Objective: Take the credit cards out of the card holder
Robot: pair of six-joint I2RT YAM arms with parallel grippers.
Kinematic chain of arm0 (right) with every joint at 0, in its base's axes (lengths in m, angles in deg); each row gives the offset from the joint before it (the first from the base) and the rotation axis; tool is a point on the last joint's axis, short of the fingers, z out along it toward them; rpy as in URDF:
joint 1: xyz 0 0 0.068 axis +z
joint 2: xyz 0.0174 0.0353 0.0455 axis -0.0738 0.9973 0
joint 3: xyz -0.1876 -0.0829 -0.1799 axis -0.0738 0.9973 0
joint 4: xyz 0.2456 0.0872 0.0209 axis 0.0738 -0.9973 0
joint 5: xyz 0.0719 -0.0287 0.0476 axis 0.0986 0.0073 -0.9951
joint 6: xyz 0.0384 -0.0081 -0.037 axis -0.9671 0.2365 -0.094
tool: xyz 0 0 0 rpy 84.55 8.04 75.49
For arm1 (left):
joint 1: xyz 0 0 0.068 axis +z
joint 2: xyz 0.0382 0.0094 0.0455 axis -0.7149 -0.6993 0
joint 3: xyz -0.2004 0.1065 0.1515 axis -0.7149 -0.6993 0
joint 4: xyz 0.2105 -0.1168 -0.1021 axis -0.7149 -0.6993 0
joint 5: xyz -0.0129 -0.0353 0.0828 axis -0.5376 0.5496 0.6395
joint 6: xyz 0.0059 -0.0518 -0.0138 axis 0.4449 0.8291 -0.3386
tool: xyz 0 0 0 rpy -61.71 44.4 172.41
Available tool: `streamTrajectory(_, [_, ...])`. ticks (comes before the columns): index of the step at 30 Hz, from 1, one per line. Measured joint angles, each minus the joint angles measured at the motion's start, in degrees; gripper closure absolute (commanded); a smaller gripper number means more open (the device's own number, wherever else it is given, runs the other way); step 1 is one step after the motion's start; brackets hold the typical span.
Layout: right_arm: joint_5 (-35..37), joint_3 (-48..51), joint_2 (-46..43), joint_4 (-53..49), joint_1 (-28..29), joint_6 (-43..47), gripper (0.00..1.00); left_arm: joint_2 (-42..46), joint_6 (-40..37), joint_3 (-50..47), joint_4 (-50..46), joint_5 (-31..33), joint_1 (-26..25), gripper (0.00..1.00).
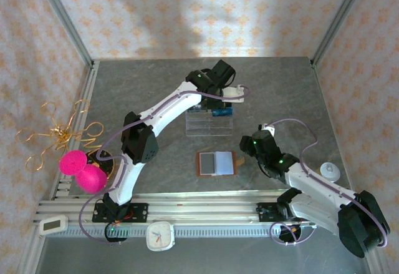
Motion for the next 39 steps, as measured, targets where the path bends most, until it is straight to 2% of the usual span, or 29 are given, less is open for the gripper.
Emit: streamTrajectory(39, [0.0, 0.0, 0.0, 0.83, 0.0, 0.0, 0.44, -0.63, 1.75, -1.4, 0.48, 2.93, -1.11, 1.0])
